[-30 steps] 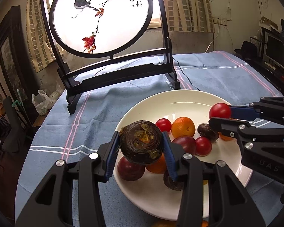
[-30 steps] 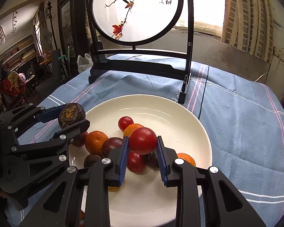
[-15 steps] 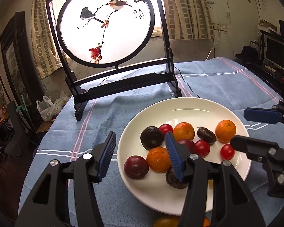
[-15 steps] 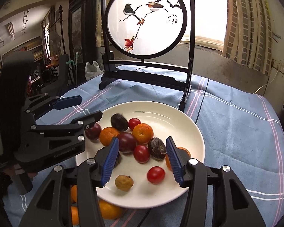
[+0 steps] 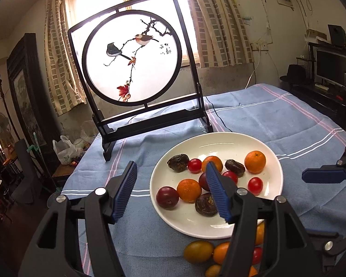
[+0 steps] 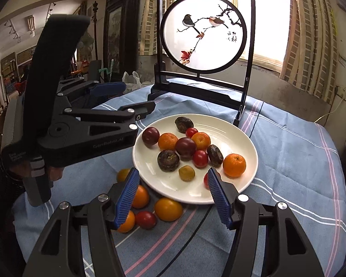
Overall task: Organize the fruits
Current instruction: 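Grasp a yellow-green fruit with the left tool while the right tool grasps an orange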
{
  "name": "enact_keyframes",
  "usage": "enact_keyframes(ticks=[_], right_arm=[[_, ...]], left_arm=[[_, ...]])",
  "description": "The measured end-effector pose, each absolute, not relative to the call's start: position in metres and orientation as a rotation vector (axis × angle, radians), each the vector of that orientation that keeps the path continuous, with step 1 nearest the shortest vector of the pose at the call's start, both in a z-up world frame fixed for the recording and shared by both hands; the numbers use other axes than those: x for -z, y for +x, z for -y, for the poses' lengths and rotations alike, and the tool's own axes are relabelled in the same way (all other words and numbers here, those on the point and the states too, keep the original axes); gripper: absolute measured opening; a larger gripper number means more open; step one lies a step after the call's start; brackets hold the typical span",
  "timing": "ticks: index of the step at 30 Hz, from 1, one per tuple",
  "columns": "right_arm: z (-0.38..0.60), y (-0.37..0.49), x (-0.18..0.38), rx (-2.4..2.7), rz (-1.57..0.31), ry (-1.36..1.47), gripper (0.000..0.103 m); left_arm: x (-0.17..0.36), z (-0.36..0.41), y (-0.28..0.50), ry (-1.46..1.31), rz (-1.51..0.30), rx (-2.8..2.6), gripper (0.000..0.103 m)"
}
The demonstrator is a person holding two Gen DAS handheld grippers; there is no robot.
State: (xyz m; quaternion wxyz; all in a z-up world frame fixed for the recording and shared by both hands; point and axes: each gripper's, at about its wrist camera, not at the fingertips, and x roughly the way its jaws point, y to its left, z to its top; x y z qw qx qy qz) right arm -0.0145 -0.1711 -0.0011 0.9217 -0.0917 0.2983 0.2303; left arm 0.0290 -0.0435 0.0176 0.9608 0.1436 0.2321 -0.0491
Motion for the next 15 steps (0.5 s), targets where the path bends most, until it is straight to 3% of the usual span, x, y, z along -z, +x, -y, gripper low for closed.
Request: enact_keyframes(ticks=[8,15], right_arm=[[0.176,-0.034,0.028,-0.444,-0.688,-0.253,0.062],[0.164,-0.040,0.069,-0.565,-0.866,-0.143,0.062]], left_arm=[[-0.016,0.021,-0.005,0.292,-0.478,0.105,0.068],[0.005,-0.024,-0.006,0.214,-0.612,0.092,0.070]])
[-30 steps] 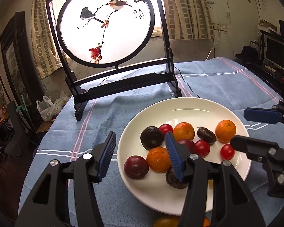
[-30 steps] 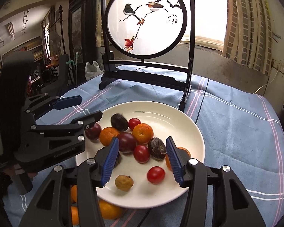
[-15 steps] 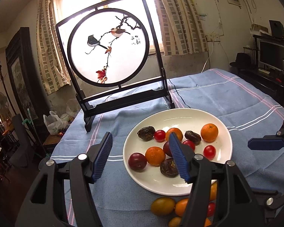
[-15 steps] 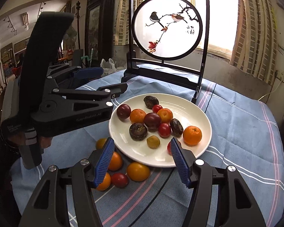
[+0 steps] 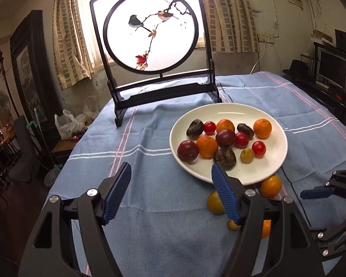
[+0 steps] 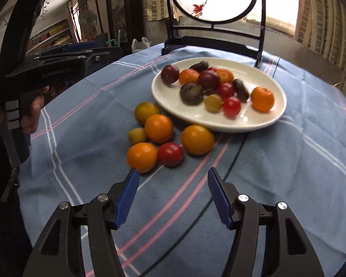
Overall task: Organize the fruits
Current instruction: 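Grasp a yellow-green fruit with the left tool while the right tool grasps an orange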
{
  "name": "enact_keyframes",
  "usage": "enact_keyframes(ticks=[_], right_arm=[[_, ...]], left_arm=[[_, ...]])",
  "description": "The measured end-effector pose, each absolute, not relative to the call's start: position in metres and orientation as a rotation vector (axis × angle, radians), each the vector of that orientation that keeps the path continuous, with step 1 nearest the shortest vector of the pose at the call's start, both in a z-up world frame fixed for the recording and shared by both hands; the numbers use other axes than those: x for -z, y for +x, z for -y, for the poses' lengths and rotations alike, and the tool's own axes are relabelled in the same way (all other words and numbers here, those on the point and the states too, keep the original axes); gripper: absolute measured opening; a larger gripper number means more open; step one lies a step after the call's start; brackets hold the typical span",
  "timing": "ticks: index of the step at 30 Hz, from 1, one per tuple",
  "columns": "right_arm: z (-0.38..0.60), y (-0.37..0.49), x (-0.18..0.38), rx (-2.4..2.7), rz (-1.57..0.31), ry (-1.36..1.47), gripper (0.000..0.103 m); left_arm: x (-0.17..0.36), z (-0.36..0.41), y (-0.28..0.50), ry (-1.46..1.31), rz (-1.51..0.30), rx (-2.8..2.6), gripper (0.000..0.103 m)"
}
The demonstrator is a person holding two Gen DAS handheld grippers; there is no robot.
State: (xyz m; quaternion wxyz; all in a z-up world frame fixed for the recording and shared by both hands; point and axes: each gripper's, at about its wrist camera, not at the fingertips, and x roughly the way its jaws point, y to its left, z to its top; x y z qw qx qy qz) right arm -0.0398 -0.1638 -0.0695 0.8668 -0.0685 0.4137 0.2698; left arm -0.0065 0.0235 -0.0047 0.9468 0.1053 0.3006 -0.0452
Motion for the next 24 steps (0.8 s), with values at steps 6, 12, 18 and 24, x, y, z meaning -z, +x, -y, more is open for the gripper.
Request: enact_keyframes(ticks=[6,12,18,24], right_arm=[[0.133,-0.033,0.084,-0.639,-0.924,-0.128,0.052],[0.122,-0.019,0.089,-0.627,-0.943,-0.117,0.034],[0.147,-0.035,0.075,-0.603,-0.916,-0.116,0.034],[0.178,-0.042,0.065,-0.550,-0.880,-0.085,0.035]], left_arm=[[0.026,-0.043,-0.006,0.185,-0.711,0.126,0.070],[0.039,-0.031,-0.017,0.240,-0.758,0.226,0.070],[0.063,0.007,-0.025,0.324,-0.828,0.387,0.070],[0.085,0.029,-0.010,0.343,-0.888,0.393,0.063]])
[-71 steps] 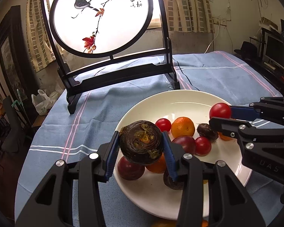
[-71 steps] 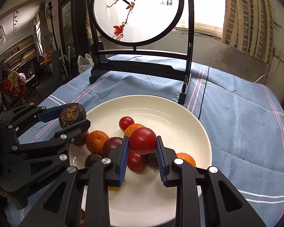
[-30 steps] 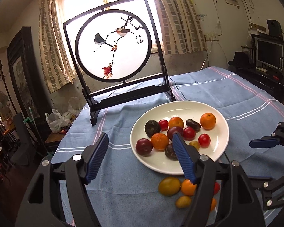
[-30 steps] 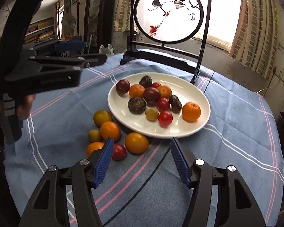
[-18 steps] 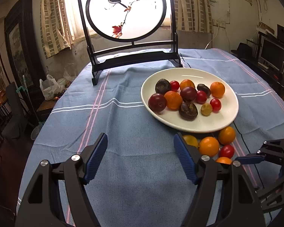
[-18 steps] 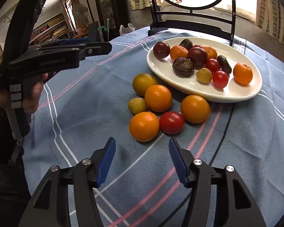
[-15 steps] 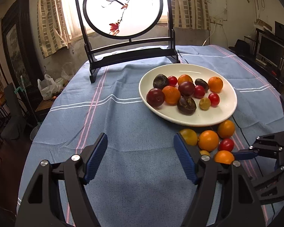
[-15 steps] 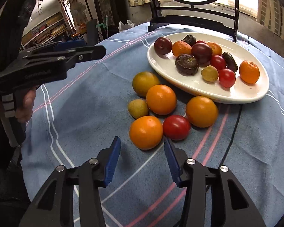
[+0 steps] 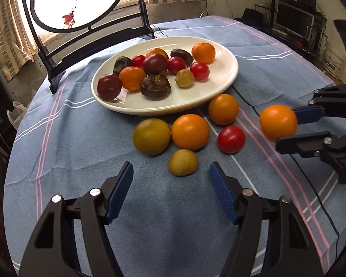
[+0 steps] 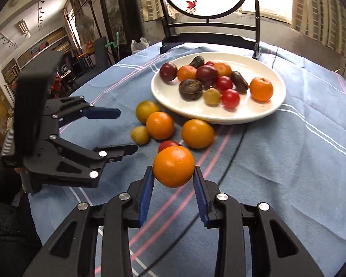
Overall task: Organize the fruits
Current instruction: 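Grasp a yellow-green fruit with the left tool while the right tool grasps an orange, then lower the yellow-green fruit and orange onto the plate and open both tools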
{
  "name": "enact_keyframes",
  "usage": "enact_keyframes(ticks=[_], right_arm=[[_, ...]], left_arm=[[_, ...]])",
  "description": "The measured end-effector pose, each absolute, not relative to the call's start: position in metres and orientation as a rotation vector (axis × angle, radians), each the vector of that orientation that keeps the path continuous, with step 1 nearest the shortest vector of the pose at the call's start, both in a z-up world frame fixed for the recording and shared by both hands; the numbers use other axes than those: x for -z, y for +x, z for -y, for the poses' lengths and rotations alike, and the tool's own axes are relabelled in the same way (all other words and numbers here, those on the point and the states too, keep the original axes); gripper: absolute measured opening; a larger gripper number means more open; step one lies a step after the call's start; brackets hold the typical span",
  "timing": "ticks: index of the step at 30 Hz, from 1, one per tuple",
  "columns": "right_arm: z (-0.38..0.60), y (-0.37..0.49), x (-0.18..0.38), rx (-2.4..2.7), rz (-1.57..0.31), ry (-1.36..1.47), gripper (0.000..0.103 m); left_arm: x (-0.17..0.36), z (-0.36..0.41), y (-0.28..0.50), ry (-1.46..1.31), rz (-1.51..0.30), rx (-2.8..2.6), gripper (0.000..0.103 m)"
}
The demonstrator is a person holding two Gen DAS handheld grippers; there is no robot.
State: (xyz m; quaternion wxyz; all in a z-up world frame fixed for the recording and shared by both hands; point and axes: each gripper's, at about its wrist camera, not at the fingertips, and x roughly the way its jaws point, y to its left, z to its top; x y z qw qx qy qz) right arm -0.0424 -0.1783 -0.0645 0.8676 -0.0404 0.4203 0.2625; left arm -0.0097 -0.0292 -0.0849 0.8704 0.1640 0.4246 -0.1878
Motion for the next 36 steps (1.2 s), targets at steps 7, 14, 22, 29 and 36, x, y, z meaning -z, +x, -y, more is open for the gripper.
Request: enact_keyframes(ticks=[7,14,22,29,36], right_arm=[[0.185,-0.043,0.066,-0.539,-0.869,-0.099,0.035],[0.175,-0.050,0.049,-0.440,-0.778,-0.226,0.035],[0.163,-0.040,0.024,-0.361,-0.674,-0.325,0.035],[0.156,-0.027,0.008,-0.325,-0.590,-0.396,0.035],[0.157,-0.008,0.003,-0.293,-0.560,-0.429,0.035]], left_arm=[[0.092,0.033,-0.004,0.331,-0.927,0.382,0.027],[0.060,0.019,-0.019,0.305,-0.849,0.383,0.027],[0.023,0.021,-0.008,0.281,-0.775,0.347,0.027],[0.005,0.029,0.019,0.261,-0.741,0.320,0.027],[0.003,0.037,0.045,0.258,-0.740,0.300,0.027]])
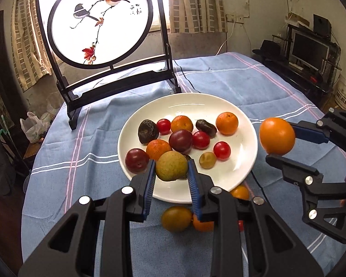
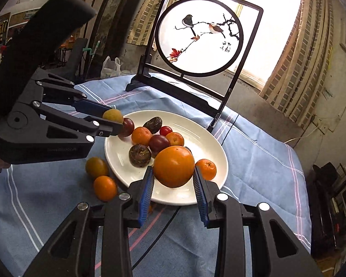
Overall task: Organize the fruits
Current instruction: 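Lower the yellow-green fruit and orange onto the plate and open both tools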
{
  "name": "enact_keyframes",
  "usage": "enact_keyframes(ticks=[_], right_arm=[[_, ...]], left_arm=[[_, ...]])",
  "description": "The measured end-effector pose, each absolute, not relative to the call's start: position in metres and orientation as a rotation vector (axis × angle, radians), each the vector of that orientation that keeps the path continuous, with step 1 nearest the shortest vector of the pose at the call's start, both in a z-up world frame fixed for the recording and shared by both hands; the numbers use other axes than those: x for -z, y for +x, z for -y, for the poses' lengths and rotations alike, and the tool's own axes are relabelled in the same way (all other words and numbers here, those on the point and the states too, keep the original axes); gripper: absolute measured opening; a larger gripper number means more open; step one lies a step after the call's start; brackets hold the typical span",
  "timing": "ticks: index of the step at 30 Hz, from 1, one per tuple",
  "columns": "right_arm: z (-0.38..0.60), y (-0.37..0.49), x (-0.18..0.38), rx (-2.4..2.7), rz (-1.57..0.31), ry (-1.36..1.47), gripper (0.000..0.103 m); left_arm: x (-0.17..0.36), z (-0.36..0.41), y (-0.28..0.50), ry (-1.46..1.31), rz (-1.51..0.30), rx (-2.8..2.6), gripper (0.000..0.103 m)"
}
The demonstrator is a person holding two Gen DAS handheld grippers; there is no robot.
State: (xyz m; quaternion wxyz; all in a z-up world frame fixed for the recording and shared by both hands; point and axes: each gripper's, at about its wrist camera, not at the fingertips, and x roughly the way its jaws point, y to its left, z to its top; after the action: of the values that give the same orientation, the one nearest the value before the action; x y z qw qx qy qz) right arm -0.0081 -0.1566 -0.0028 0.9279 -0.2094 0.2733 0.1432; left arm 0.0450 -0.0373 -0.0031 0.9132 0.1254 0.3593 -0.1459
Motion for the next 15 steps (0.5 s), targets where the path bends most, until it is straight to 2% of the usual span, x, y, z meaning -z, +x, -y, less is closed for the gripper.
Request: enact_keyframes(ticks=[7,15], right_arm=[[0.159,0.014,0.004,-0.285,-0.563,-0.421,0.035],[0.170,0.066,0.009,-0.328,-0.631,-0.277,0.035]], left_arm=[[0.008,0.036,0.069,0.243,-0.744,0.277,0.027],[0.016,0.036,0.100,0.241,-0.762,0.239,0.027]])
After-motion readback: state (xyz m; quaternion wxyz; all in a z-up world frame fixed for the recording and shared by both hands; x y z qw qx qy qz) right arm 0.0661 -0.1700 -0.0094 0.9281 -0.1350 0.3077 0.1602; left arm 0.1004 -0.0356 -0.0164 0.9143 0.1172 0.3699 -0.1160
